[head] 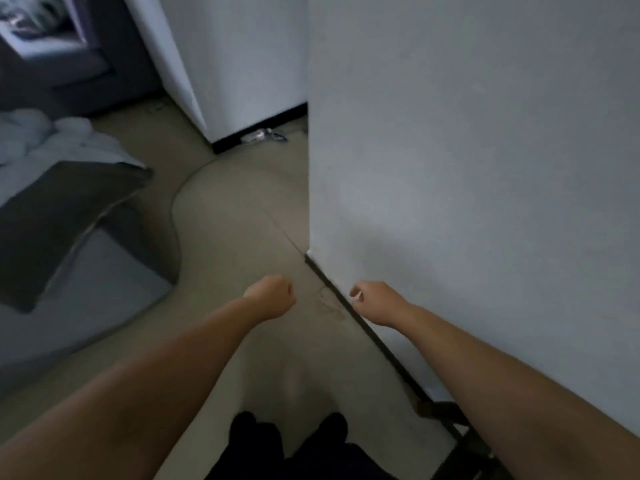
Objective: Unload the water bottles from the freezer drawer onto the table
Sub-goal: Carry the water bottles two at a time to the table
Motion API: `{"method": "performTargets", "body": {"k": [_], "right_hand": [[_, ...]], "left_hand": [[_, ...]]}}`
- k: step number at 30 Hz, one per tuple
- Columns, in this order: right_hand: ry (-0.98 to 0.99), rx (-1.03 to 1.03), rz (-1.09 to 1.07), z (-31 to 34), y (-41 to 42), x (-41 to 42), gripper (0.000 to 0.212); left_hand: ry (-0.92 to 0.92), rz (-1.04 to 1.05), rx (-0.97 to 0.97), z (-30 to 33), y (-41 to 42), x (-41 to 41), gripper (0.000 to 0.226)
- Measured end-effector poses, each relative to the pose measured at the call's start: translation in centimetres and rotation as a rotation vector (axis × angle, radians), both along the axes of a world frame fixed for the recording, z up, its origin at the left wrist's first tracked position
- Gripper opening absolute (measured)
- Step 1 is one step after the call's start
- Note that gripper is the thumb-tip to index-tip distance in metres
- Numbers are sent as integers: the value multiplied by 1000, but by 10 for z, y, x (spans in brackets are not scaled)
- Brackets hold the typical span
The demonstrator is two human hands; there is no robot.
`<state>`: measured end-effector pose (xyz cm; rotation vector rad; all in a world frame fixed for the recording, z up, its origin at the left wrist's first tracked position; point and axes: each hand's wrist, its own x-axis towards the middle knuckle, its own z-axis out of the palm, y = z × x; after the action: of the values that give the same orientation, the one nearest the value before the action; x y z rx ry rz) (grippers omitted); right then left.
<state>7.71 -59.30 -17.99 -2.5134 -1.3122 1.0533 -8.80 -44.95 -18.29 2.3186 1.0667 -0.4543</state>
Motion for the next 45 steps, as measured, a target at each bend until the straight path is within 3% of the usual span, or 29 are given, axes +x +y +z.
{"method": "performTargets", "body": {"k": [6,20,32,36,45], "right_hand": [[-30,9,163,5,57,-66,31],[-34,5,651,3,190,-394,33],[-75,14,1354,3,257,-648,16],[-53,44,1610,4,268,-755,27],[15,35,1920,-1,286,-966,27]], "left_hand": [[-32,133,14,4,16,-86,28],[-61,700,36,10,61,-443,28],[-74,1318,52,-1,-17,-671,27],[-59,1540,62,0,-42,-741,27],[-31,1901,70,14,-71,-878,17]]}}
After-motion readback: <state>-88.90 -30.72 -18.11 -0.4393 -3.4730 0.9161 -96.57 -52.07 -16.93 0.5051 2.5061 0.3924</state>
